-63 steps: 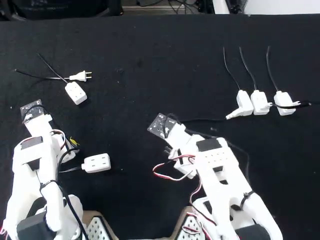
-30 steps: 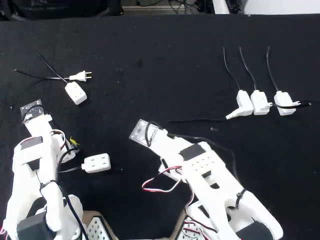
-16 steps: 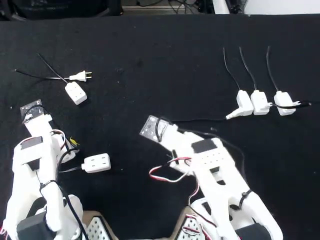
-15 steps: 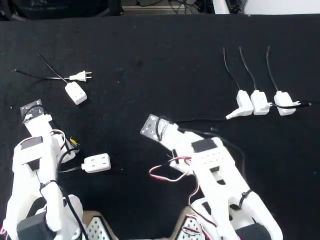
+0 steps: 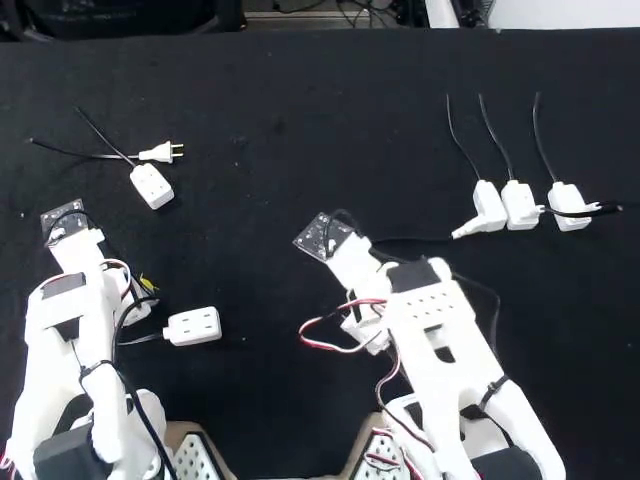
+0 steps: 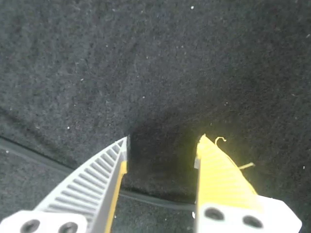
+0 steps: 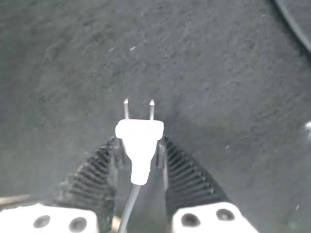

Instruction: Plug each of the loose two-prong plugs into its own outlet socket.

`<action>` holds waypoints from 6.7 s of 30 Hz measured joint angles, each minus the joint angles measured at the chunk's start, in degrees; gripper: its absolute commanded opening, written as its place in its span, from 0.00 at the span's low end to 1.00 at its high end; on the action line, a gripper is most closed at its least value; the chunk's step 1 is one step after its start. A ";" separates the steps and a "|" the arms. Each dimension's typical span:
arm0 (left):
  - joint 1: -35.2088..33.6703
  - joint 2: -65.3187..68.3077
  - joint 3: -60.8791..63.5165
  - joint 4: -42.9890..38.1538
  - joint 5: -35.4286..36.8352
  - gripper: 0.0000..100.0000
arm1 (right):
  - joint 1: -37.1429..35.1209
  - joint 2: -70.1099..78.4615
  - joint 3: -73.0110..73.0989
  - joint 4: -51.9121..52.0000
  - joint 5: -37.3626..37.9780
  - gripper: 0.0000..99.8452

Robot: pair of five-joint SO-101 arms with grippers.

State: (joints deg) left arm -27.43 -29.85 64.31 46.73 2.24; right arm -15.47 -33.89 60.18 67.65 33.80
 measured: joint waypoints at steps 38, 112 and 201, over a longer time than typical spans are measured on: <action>0.00 0.00 0.00 0.00 0.00 0.23 | 1.93 -0.79 10.55 -13.36 5.54 0.13; 0.00 0.00 0.00 0.00 0.00 0.23 | -16.44 -0.88 9.93 -15.03 -0.18 0.18; 0.00 -0.44 0.09 0.00 0.00 0.23 | -23.82 0.09 12.75 -18.11 4.92 0.02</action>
State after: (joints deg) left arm -27.43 -30.29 64.40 46.73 2.24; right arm -39.30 -33.80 72.92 49.54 38.73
